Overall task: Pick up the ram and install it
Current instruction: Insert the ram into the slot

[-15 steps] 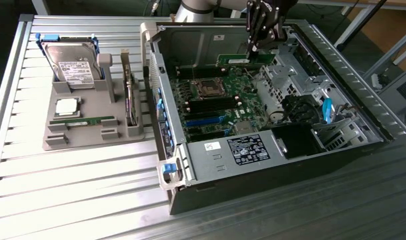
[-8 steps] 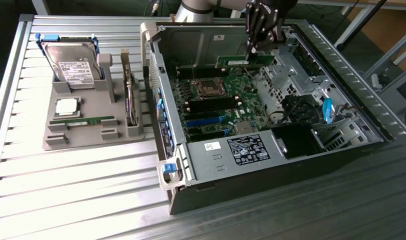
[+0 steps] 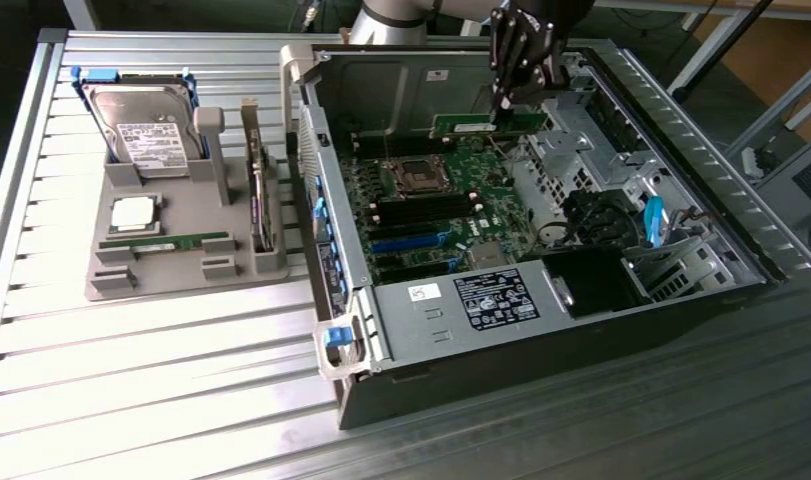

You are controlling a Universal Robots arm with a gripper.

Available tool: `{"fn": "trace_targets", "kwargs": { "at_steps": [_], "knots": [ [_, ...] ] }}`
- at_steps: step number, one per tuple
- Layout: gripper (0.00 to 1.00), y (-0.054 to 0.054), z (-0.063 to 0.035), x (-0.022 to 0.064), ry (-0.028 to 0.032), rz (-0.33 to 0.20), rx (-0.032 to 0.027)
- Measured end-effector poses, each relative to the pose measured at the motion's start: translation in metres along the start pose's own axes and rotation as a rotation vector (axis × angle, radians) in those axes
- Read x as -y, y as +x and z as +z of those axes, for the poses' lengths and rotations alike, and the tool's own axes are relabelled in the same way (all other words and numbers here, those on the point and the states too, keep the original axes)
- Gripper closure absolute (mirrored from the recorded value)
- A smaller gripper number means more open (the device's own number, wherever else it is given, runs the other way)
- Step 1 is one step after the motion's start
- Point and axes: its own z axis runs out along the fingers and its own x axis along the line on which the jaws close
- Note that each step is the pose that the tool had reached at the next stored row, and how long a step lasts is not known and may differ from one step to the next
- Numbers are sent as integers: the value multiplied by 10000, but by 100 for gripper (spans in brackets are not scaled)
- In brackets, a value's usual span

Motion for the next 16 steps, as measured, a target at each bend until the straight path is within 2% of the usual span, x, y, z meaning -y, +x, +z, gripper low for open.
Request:
{"fn": "trace_targets", "kwargs": {
  "at_steps": [16],
  "knots": [
    [89,-1,55,-1,1,0,-9]
  ]
}}
